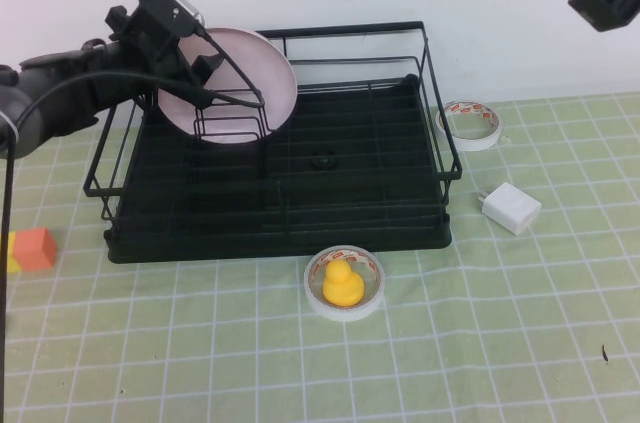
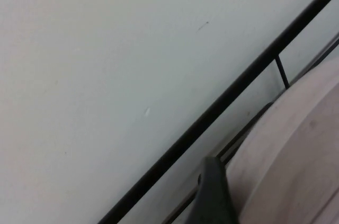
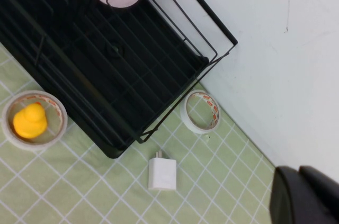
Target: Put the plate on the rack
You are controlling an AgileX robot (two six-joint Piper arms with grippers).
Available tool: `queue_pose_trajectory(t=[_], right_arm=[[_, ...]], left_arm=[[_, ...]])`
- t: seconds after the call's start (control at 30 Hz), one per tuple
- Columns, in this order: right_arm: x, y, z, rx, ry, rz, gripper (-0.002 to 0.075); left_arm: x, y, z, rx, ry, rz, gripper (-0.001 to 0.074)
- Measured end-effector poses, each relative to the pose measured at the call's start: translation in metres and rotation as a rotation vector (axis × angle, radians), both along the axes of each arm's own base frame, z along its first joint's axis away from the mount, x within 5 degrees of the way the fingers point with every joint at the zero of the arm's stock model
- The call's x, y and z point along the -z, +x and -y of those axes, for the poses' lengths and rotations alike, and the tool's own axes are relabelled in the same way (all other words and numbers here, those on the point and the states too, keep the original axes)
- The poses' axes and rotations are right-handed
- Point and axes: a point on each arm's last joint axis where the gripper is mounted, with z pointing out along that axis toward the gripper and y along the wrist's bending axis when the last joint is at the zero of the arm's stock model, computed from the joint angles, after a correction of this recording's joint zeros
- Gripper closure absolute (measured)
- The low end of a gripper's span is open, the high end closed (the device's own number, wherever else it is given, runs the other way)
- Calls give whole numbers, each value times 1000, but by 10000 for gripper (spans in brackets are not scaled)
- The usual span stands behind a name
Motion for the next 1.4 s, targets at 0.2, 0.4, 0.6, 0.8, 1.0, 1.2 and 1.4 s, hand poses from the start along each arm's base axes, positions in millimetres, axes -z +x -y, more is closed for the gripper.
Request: queue_pose_trajectory(t=[0.2, 0.4, 0.6, 0.8, 1.0, 1.2, 1.4], right_arm=[[0, 0, 0, 0, 0, 0, 728], [0, 0, 0, 0, 0, 0, 728], [0, -2, -1, -14, 18, -15, 728], [4, -9, -4, -57, 64, -67, 728], [17, -22, 15, 6, 40, -85, 728], [35, -52, 53, 114, 49, -84, 728], [49, -97, 100, 183, 128, -53, 728]], left_arm=[[-21, -6, 2, -36, -119, -30, 255], [-27, -17, 12, -7, -116, -140, 255], [-26, -35, 16, 17, -116, -381, 306], [-53, -59, 6, -49, -33, -507, 668], [-97, -87, -12, -222, -5, -535, 729], [-148, -119, -27, -365, -94, -488, 735], [-212, -173, -41, -425, -175, -378, 735]])
